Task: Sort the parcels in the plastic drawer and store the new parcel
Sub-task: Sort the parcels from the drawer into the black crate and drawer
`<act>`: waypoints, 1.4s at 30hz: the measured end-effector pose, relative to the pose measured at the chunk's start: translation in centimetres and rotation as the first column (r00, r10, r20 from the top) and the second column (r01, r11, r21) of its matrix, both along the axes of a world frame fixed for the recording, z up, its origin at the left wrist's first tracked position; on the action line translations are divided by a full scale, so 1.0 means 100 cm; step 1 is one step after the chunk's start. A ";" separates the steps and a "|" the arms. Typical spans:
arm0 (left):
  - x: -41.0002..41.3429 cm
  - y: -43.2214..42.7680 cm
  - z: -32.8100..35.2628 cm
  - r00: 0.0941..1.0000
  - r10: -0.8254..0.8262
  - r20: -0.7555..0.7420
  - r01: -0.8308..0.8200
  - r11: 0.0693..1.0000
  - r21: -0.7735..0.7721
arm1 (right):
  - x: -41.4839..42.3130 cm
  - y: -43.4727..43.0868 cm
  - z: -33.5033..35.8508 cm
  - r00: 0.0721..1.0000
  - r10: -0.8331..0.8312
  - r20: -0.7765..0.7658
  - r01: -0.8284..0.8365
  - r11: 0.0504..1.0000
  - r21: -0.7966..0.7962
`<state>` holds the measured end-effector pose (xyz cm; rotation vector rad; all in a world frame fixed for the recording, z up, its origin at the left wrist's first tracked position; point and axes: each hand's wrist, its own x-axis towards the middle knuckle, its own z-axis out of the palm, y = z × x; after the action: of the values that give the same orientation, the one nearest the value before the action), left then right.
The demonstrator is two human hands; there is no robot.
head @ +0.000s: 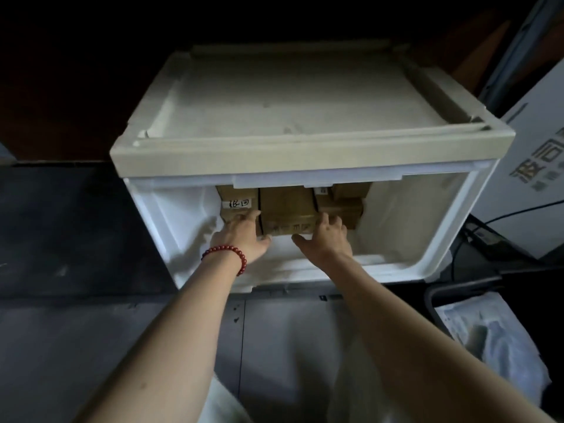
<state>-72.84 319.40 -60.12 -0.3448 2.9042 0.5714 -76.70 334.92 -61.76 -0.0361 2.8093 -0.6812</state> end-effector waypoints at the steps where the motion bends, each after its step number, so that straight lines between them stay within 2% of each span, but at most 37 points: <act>1: -0.008 -0.005 -0.002 1.000 0.008 0.011 -0.009 1.000 0.027 | -0.009 -0.003 -0.005 1.000 -0.007 0.005 0.007 1.000 -0.008; 4: -0.027 -0.019 -0.014 0.998 0.029 0.063 -0.033 0.997 0.067 | -0.033 -0.008 -0.013 1.000 -0.017 0.026 0.018 0.999 -0.039; 9: -0.059 -0.024 -0.041 0.990 0.059 0.127 -0.089 0.966 0.243 | -0.066 -0.005 -0.033 0.994 -0.073 0.087 0.082 0.991 -0.108; 12: -0.073 -0.018 -0.053 0.991 0.067 0.112 -0.095 0.959 0.268 | -0.075 -0.007 -0.044 0.987 -0.090 0.130 0.103 0.990 -0.100; 14: -0.078 -0.011 -0.058 0.992 0.062 0.107 -0.088 0.961 0.261 | -0.079 -0.010 -0.048 0.982 -0.129 0.138 0.150 0.977 -0.154; 20: -0.091 0.006 -0.070 0.986 0.148 0.075 -0.162 0.957 0.239 | -0.083 -0.023 -0.055 0.922 -0.325 0.212 0.383 0.850 -0.363; 23: -0.095 0.012 -0.073 0.971 0.215 0.103 -0.236 0.925 0.298 | -0.082 -0.029 -0.061 0.881 -0.404 0.246 0.472 0.754 -0.457; 25: -0.095 0.011 -0.073 0.955 0.278 0.108 -0.298 0.889 0.348 | -0.083 -0.030 -0.065 0.872 -0.425 0.242 0.489 0.730 -0.477; 29: -0.093 0.001 -0.077 0.947 0.313 0.070 -0.317 0.880 0.354 | -0.090 -0.025 -0.072 0.891 -0.391 0.231 0.453 0.788 -0.417; 32: -0.089 -0.002 -0.075 0.932 0.347 0.106 -0.363 0.871 0.331 | -0.093 -0.021 -0.074 0.892 -0.368 0.262 0.444 0.823 -0.355; 34: -0.089 -0.001 -0.075 0.911 0.378 0.163 -0.412 0.835 0.366 | -0.093 -0.020 -0.073 0.868 -0.404 0.289 0.493 0.779 -0.389; 38: -0.086 0.003 -0.070 0.873 0.437 0.216 -0.482 0.705 0.521 | -0.086 -0.017 -0.065 0.835 -0.430 0.343 0.549 0.608 -0.574; 40: -0.084 0.004 -0.067 0.839 0.487 0.243 -0.521 0.594 0.613 | -0.080 -0.014 -0.056 0.821 -0.414 0.393 0.568 0.529 -0.630; 42: -0.077 0.003 -0.060 0.805 0.517 0.291 -0.547 0.455 0.703 | -0.072 -0.012 -0.047 0.820 -0.380 0.427 0.571 0.517 -0.638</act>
<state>-80.54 319.67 -66.11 -1.1129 2.1334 1.7783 -83.93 333.77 -66.46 0.6651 2.0831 -1.8086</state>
